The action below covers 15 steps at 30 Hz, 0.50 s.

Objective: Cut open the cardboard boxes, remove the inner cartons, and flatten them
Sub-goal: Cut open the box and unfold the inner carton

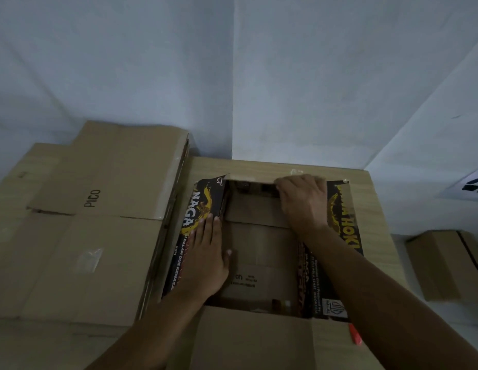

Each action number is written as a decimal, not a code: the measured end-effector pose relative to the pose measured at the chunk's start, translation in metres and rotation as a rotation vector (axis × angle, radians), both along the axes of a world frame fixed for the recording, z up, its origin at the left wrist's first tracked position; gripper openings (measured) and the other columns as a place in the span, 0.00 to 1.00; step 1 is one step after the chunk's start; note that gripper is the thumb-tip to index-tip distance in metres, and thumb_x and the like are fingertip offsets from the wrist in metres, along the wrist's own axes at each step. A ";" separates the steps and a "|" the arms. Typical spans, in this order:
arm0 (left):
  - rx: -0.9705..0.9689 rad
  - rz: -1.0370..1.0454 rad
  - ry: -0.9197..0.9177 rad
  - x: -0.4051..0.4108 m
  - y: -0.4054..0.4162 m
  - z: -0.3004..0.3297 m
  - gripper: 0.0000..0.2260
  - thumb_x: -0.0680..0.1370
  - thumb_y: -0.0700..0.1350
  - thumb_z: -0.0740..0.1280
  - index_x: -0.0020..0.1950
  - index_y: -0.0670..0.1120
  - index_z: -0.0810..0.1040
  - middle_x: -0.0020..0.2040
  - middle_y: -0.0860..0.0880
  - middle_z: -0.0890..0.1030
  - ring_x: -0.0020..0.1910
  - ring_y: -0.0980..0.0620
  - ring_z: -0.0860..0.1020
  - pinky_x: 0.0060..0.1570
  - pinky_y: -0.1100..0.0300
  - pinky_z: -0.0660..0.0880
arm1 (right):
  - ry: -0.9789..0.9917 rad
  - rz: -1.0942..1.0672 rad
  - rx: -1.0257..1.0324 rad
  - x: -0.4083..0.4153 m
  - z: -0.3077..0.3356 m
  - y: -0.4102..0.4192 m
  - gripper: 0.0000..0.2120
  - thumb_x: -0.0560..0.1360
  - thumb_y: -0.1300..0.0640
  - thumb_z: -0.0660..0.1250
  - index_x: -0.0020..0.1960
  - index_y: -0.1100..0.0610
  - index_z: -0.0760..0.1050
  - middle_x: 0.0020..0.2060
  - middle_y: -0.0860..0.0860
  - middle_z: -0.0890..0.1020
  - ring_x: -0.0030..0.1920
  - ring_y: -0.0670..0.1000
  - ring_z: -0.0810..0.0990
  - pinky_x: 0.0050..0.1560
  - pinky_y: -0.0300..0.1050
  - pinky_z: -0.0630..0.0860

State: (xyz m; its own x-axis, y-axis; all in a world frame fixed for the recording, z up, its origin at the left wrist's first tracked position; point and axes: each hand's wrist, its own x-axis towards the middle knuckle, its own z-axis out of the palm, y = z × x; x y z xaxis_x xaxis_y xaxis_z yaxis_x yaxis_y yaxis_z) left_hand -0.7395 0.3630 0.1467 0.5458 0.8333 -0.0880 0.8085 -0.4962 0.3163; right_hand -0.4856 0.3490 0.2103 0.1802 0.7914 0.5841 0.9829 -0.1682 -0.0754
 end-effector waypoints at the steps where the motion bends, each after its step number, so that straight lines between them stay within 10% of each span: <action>1: -0.006 0.004 0.002 0.000 0.000 0.000 0.35 0.84 0.56 0.54 0.77 0.46 0.31 0.79 0.47 0.34 0.77 0.49 0.32 0.77 0.53 0.35 | -0.013 -0.015 0.081 0.007 0.003 0.007 0.07 0.75 0.61 0.72 0.51 0.52 0.84 0.45 0.47 0.85 0.47 0.56 0.80 0.52 0.53 0.69; 5: -0.006 0.008 -0.010 0.001 -0.001 0.000 0.36 0.84 0.56 0.55 0.77 0.46 0.31 0.79 0.48 0.33 0.78 0.49 0.32 0.77 0.54 0.35 | -0.053 -0.124 0.109 0.028 0.007 0.040 0.14 0.73 0.63 0.71 0.56 0.50 0.83 0.52 0.46 0.83 0.53 0.56 0.76 0.53 0.53 0.68; 11: -0.013 0.021 -0.019 0.002 -0.001 -0.001 0.35 0.84 0.54 0.55 0.77 0.47 0.31 0.79 0.49 0.32 0.78 0.50 0.31 0.76 0.55 0.34 | 0.197 -0.052 -0.551 0.030 -0.008 0.070 0.34 0.80 0.50 0.61 0.81 0.54 0.49 0.79 0.55 0.59 0.77 0.58 0.57 0.75 0.59 0.60; 15: -0.033 0.041 -0.065 0.002 -0.003 0.000 0.34 0.85 0.51 0.56 0.77 0.49 0.31 0.79 0.51 0.32 0.77 0.52 0.31 0.76 0.57 0.34 | 0.187 -0.036 -0.792 0.034 -0.040 0.068 0.39 0.78 0.36 0.60 0.81 0.51 0.49 0.80 0.55 0.54 0.80 0.58 0.50 0.76 0.66 0.49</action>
